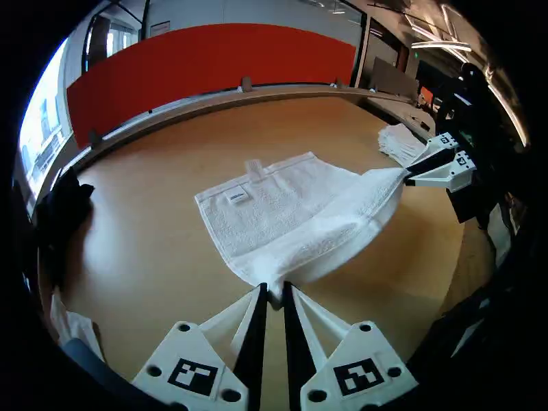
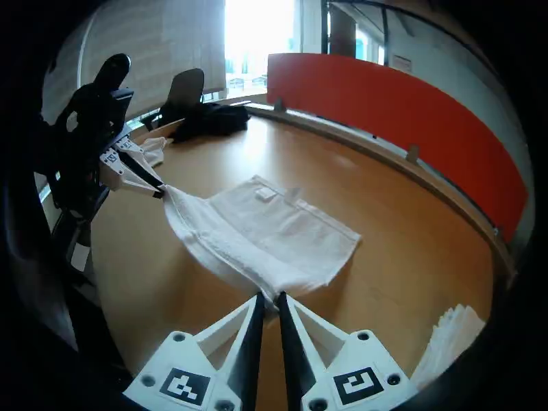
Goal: Fold towel
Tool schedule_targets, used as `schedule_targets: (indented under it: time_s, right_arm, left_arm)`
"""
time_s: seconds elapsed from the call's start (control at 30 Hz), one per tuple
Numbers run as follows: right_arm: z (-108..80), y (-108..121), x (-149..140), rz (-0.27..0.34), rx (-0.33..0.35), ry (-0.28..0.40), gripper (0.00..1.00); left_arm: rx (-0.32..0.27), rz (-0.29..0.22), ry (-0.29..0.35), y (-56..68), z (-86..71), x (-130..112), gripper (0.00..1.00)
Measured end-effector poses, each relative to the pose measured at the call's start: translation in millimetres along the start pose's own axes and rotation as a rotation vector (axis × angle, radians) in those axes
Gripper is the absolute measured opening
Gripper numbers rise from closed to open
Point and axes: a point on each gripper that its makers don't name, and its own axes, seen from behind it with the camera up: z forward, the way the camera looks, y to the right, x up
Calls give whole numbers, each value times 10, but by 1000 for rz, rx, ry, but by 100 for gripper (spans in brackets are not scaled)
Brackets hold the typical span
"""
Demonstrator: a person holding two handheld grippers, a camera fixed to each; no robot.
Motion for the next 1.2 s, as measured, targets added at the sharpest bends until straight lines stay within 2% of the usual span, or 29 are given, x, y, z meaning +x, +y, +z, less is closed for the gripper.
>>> schedule_targets:
  time_s: [0.3, 0.8, 1.2]
  right_arm:
    - [-150, -46, 117, -1, 9, 6, 16]
    - [-315, -92, 184, 5, 20, 4, 16]
    - [-418, -95, 248, 12, 24, 10, 16]
  left_arm:
    - [2, -13, 12, 18, -138, 92, 16]
    - [-6, -16, 15, 89, -316, 220, 16]
    - [-19, -38, 24, 138, -450, 298, 16]
